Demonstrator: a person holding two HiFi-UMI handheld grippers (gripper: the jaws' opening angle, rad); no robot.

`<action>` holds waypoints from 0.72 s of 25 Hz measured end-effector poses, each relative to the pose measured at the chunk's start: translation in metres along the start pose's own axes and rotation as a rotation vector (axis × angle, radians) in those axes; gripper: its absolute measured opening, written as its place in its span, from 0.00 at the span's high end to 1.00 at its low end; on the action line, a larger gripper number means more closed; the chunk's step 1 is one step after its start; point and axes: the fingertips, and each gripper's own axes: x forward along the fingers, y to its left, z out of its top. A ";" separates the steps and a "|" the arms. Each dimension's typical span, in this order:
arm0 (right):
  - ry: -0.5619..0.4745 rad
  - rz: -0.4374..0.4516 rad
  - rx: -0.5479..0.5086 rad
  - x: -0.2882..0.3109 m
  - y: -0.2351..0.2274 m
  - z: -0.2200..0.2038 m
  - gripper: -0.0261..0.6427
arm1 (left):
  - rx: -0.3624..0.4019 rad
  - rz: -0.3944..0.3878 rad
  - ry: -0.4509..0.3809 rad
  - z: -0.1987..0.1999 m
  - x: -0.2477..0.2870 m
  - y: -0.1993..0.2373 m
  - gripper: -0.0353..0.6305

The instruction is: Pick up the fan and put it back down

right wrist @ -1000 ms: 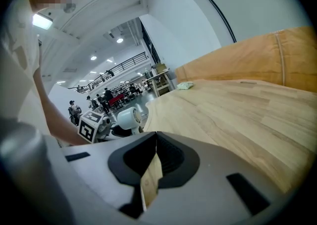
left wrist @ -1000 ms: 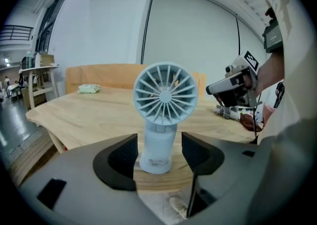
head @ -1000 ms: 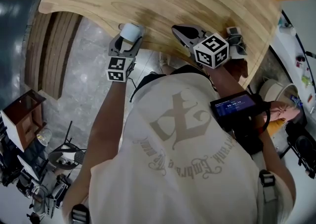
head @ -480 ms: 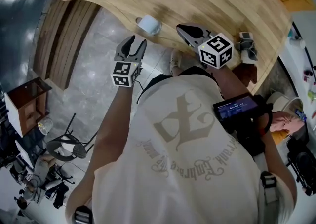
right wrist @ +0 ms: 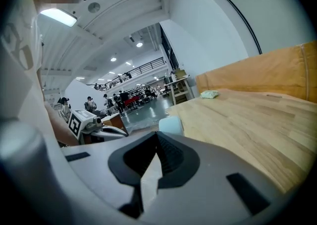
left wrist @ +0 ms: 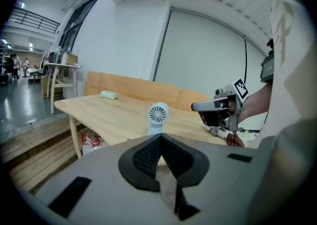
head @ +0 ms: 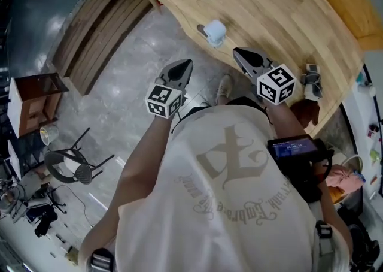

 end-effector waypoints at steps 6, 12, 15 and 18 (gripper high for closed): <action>-0.001 0.040 -0.040 -0.003 0.041 -0.003 0.94 | -0.003 0.034 -0.027 -0.004 -0.047 -0.007 0.93; 0.002 0.052 -0.030 -0.004 0.062 -0.009 0.94 | -0.040 0.070 -0.049 -0.010 -0.075 -0.006 0.93; 0.007 0.060 -0.030 -0.001 0.070 -0.012 0.94 | -0.041 0.084 -0.057 -0.010 -0.085 -0.004 0.93; 0.004 0.062 -0.034 0.001 0.072 -0.010 0.94 | -0.038 0.088 -0.063 -0.008 -0.088 -0.002 0.93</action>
